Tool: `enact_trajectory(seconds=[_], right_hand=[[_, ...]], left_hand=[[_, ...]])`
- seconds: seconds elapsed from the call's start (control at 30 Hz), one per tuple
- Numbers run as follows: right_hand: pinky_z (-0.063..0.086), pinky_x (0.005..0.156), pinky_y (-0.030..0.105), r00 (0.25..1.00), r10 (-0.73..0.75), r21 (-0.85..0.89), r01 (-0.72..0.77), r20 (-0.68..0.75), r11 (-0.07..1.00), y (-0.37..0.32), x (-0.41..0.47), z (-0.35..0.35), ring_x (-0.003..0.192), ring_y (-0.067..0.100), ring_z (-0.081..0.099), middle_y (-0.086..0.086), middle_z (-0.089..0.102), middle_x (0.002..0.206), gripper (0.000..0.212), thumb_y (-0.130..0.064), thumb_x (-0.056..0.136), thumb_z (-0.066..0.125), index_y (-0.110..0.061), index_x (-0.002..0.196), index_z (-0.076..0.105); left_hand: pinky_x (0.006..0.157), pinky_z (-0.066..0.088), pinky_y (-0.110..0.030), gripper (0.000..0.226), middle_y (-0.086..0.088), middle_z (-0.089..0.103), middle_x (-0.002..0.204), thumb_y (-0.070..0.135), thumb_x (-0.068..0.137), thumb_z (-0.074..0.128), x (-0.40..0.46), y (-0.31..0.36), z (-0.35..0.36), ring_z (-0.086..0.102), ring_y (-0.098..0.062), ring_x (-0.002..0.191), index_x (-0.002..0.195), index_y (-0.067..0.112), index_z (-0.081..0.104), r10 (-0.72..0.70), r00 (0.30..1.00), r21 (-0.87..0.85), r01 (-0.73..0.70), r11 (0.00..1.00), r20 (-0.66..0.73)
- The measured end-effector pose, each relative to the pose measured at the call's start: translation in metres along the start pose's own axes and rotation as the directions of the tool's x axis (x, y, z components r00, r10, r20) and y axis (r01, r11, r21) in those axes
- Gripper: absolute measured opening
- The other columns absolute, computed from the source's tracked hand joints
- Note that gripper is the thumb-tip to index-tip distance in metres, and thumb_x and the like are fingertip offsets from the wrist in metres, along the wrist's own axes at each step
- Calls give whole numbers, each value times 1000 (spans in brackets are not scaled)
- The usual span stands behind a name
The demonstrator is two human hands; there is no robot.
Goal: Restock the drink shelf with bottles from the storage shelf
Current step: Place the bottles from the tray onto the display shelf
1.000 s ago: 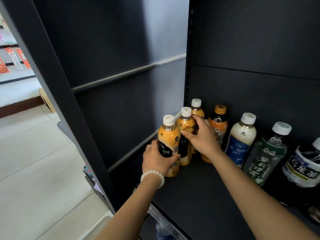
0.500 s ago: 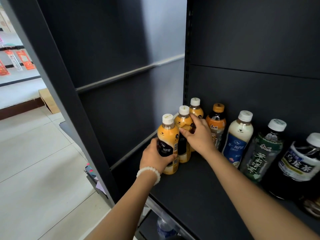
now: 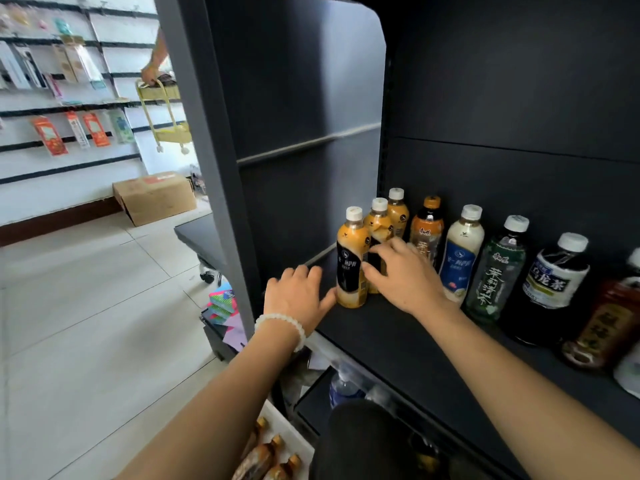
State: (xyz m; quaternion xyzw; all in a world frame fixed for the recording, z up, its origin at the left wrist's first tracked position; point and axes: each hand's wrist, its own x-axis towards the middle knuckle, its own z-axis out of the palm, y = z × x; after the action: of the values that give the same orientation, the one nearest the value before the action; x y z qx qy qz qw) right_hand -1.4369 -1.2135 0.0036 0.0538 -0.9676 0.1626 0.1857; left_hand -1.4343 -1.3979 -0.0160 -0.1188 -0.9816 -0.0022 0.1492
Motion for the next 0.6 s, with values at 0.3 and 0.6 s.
enact_trajectory(seconds=[0.3, 0.6], right_hand=[[37, 91, 35, 979, -179, 1, 179, 99, 984, -67, -89, 27, 116, 23, 47, 2, 53, 122, 38, -40, 94, 46, -18, 123, 57], [44, 86, 38, 910, -153, 119, 116, 384, 986, -107, -117, 107, 115, 25, 50, 3, 51, 126, 39, -39, 95, 44, -19, 126, 53]], left_hand=[[86, 43, -38, 46, -5, 56, 119, 52, 95, 34, -131, -36, 7, 51, -26, 114, 125, 21, 48, -128, 990, -58, 131, 990, 54], [84, 45, -37, 44, -4, 54, 129, 50, 96, 33, -216, -87, 84, 51, -25, 119, 132, 24, 40, -306, 894, -93, 353, 931, 327]])
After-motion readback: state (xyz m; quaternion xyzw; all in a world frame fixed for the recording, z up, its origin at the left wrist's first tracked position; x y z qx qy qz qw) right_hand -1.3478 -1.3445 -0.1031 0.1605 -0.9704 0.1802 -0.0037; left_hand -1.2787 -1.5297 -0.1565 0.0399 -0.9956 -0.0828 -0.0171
